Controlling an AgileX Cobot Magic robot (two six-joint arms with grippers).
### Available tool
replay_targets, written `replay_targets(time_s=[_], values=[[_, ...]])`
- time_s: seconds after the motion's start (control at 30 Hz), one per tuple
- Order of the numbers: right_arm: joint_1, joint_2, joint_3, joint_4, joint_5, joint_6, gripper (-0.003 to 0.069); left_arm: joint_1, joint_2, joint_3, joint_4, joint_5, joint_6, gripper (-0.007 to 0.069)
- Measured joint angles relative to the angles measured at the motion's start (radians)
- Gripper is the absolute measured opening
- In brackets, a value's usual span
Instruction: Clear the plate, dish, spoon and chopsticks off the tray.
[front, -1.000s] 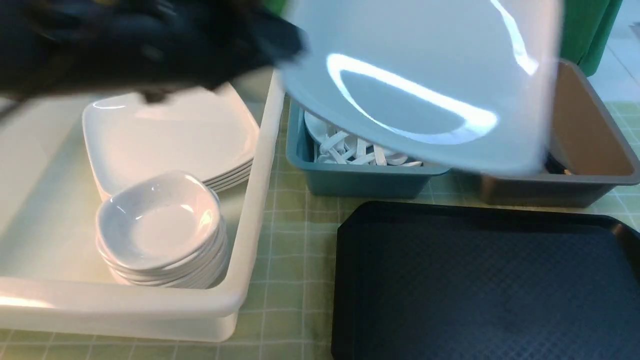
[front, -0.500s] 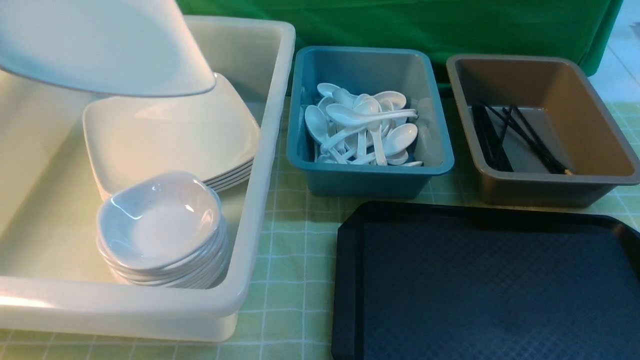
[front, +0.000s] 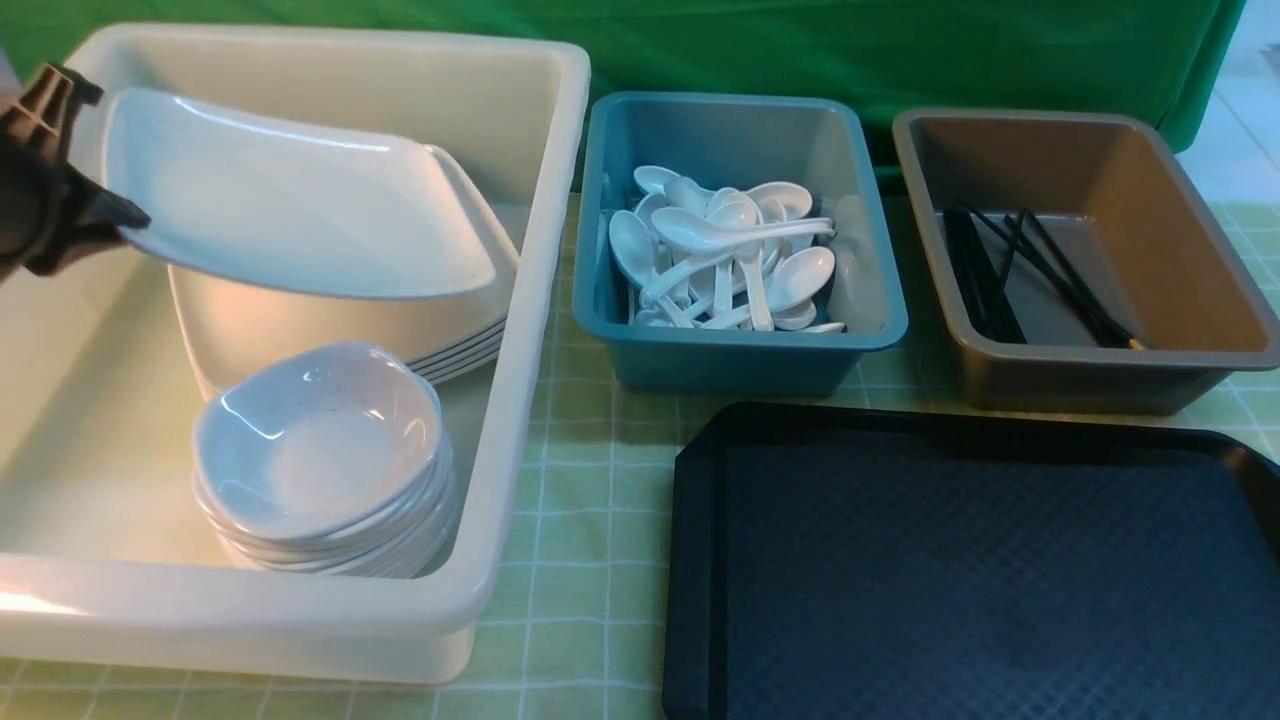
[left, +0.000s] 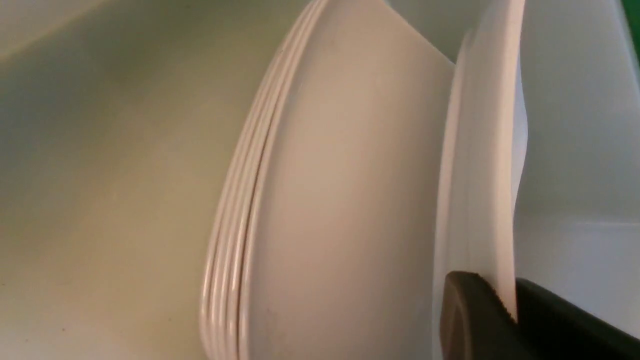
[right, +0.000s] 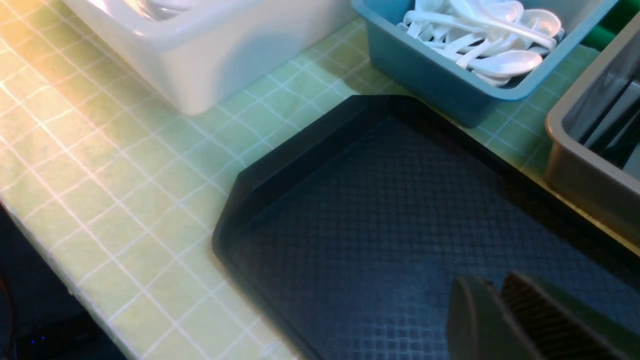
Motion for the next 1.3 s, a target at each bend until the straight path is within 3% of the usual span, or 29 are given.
replay_targets(time_s=[0.33, 0.53, 0.7, 0.83, 1.0, 1.13, 1.2, 1.3], values=[[0.0, 0.0, 0.0, -0.001, -0.001, 0.022, 0.0073, -0.001, 0.113, 0.0, -0.019, -0.011, 0.002, 0.0026], [0.0, 0.0, 0.0, -0.001, -0.002, 0.023, 0.0073, -0.001, 0.143, 0.0, -0.021, 0.01, 0.034, 0.0097], [0.0, 0.0, 0.0, -0.001, -0.004, 0.025, 0.0073, -0.001, 0.146, -0.001, 0.009, 0.038, 0.078, 0.0232], [0.0, 0.0, 0.0, -0.001, -0.004, 0.025, 0.0073, -0.001, 0.146, -0.012, 0.042, 0.117, 0.083, 0.0394], [0.0, 0.0, 0.0, -0.001, 0.02, 0.024, 0.0073, 0.021, 0.146, -0.092, 0.109, 0.281, 0.092, 0.0491], [0.0, 0.0, 0.0, 0.0, 0.05, 0.024, 0.0073, 0.034, 0.146, -0.188, 0.144, 0.413, 0.126, 0.0491], [0.0, 0.0, 0.0, 0.004, 0.056, 0.024, 0.0073, 0.035, 0.146, -0.272, 0.165, 0.522, 0.149, 0.0451], [0.0, 0.0, 0.001, 0.004, 0.052, 0.043, 0.007, 0.035, 0.136, -0.367, 0.168, 0.633, 0.179, 0.0325]])
